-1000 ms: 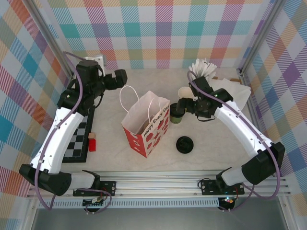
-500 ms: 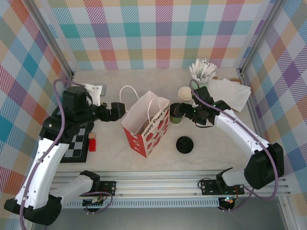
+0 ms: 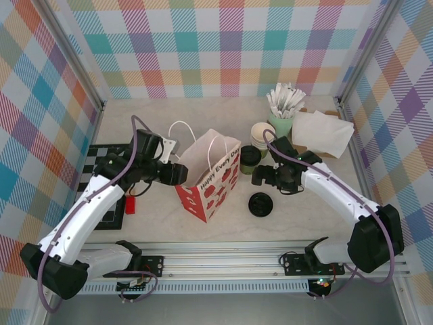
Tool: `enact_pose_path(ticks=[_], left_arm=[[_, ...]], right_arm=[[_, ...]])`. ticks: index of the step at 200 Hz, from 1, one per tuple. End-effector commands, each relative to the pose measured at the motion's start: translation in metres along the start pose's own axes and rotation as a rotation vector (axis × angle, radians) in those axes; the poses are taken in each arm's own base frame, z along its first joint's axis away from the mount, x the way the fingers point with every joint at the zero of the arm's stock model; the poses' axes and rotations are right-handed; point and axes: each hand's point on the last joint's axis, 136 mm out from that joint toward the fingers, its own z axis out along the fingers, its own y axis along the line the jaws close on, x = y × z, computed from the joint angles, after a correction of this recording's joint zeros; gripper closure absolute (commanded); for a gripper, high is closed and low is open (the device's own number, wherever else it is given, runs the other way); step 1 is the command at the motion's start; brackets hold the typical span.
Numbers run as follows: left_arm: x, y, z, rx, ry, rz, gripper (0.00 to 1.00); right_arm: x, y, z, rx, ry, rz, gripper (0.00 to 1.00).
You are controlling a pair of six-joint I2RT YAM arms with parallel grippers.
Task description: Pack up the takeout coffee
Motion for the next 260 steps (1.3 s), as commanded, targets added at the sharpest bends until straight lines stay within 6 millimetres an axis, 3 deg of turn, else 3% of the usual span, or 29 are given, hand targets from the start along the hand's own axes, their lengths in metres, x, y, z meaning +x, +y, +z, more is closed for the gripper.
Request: enact_pose_path(ticks=[1,19,63,104,132,152,166,177,194,207,230,260], left_arm=[[-0.009,0.001,-0.007,-0.030,-0.016,0.102,0.58],[-0.012,0.010,-0.007,-0.083,-0.018,0.159,0.68],[-0.019,0.014,-0.016,-0.086,-0.027,0.339,0.70],[-0.047,0.026,-0.014,-0.157,-0.067,0.435,0.69],[-0.056,0.030,-0.024,-0.166,-0.091,0.427,0.75],[-0.059,0.033,-0.037,-0.170,-0.127,0.414,0.86],[-0.060,0.031,-0.041,-0.153,-0.135,0.401,0.86],[-0.059,0.030,-0.041,-0.147,-0.131,0.392,0.82],[-0.061,0.032,-0.039,-0.152,-0.126,0.370,0.66],[-0.066,0.031,-0.040,-0.151,-0.137,0.358,0.47],[-0.076,0.031,-0.051,-0.161,-0.197,0.343,0.23],[-0.088,0.037,-0.070,-0.174,-0.307,0.296,0.09]], right_arm=[[-0.012,0.015,-0.004,-0.067,-0.048,-0.007,0.00],[-0.020,0.030,-0.005,-0.118,-0.056,-0.047,0.00],[-0.051,0.060,-0.008,-0.204,-0.123,-0.064,0.00],[-0.074,0.062,0.007,-0.153,-0.172,-0.091,0.00],[-0.088,0.071,0.016,-0.144,-0.176,-0.143,0.00],[-0.090,0.076,0.020,-0.158,-0.171,-0.165,0.00],[-0.092,0.077,0.024,-0.155,-0.172,-0.174,0.00],[-0.094,0.075,0.027,-0.139,-0.175,-0.177,0.00],[-0.096,0.075,0.032,-0.126,-0.170,-0.191,0.00],[-0.098,0.077,0.035,-0.129,-0.163,-0.202,0.00],[-0.102,0.079,0.040,-0.116,-0.162,-0.211,0.00],[-0.107,0.079,0.045,-0.096,-0.158,-0.221,0.00]])
